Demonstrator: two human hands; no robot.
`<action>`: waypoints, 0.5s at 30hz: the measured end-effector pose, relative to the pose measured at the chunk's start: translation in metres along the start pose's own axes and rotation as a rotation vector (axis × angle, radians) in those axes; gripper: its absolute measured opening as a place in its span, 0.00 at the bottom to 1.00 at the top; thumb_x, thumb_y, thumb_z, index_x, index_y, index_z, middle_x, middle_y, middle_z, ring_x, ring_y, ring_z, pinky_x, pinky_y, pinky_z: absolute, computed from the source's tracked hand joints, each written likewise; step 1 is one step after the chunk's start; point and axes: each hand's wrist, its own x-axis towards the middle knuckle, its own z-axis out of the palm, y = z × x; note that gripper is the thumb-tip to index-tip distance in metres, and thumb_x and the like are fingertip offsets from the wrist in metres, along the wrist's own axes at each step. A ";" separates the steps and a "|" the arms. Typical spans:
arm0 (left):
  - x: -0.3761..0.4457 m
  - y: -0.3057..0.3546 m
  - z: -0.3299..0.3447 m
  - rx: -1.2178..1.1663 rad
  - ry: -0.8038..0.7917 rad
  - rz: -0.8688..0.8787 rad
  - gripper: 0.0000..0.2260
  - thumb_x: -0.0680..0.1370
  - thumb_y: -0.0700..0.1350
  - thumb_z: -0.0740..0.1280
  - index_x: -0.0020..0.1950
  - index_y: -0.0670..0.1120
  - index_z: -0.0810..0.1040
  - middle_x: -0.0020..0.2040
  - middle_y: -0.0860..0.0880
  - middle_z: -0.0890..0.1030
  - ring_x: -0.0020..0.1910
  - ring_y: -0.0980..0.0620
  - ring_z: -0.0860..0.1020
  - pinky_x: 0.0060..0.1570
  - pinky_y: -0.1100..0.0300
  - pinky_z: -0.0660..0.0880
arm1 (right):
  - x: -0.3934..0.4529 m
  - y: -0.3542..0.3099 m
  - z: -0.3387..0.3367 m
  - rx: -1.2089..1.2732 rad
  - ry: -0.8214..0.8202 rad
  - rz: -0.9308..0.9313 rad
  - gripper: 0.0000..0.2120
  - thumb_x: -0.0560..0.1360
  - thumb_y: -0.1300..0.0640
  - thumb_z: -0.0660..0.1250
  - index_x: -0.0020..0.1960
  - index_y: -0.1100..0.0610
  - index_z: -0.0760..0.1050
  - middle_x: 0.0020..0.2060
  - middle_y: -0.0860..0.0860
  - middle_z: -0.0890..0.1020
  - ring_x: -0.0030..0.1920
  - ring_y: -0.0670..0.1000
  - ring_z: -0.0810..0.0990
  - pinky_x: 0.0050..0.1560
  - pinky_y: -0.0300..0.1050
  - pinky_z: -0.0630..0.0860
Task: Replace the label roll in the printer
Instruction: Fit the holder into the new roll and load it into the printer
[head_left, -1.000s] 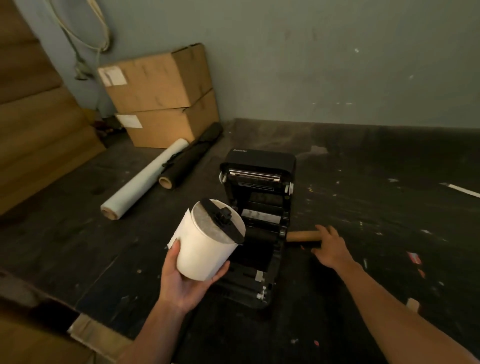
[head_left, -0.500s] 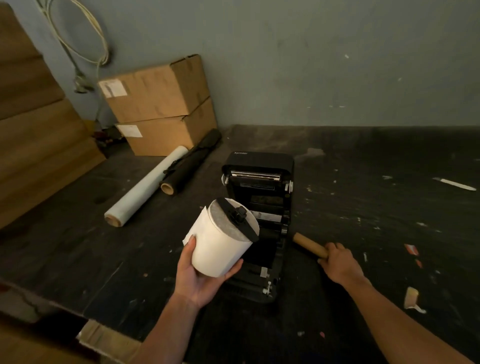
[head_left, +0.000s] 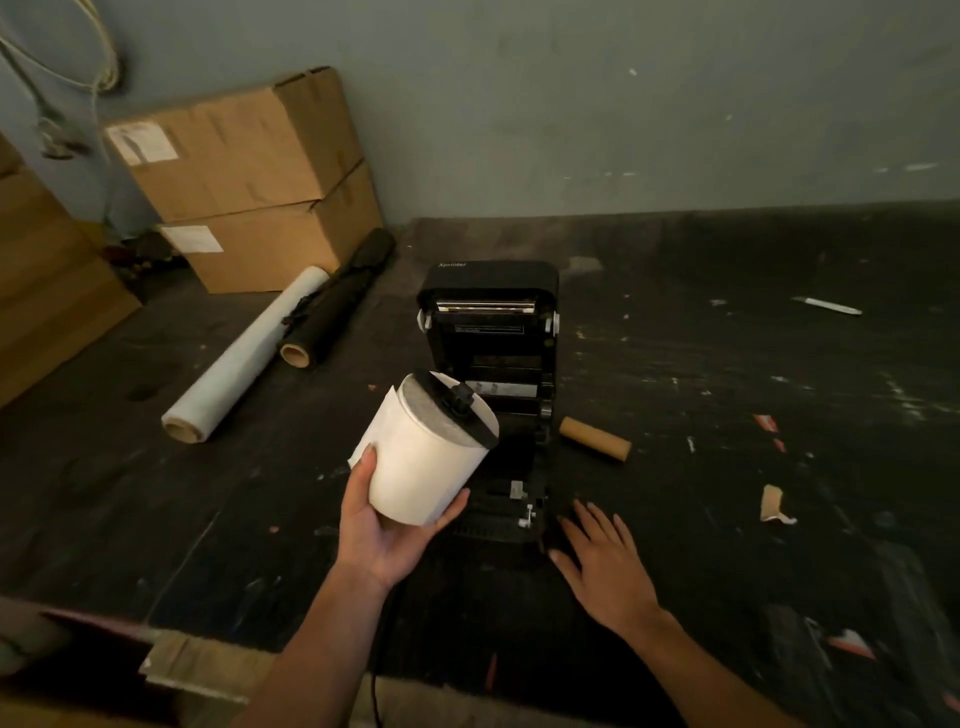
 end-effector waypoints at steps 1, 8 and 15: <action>0.000 0.000 0.000 0.004 -0.009 -0.007 0.32 0.59 0.54 0.81 0.62 0.56 0.77 0.56 0.40 0.83 0.56 0.33 0.79 0.50 0.34 0.75 | -0.001 0.000 -0.002 0.016 0.015 -0.005 0.26 0.78 0.40 0.50 0.73 0.49 0.60 0.75 0.51 0.58 0.75 0.51 0.52 0.72 0.49 0.44; 0.002 0.001 -0.002 0.036 -0.059 -0.076 0.33 0.57 0.53 0.82 0.61 0.55 0.78 0.57 0.40 0.82 0.57 0.33 0.79 0.49 0.34 0.76 | -0.015 0.004 -0.030 0.074 0.061 0.394 0.32 0.70 0.41 0.68 0.69 0.53 0.64 0.68 0.54 0.66 0.67 0.53 0.67 0.66 0.48 0.68; 0.002 -0.007 0.007 0.060 -0.127 -0.131 0.27 0.59 0.53 0.81 0.57 0.55 0.81 0.57 0.40 0.82 0.56 0.34 0.80 0.51 0.33 0.75 | -0.018 0.001 -0.064 0.410 -0.219 0.667 0.14 0.74 0.52 0.68 0.56 0.56 0.74 0.53 0.53 0.77 0.50 0.50 0.78 0.54 0.47 0.76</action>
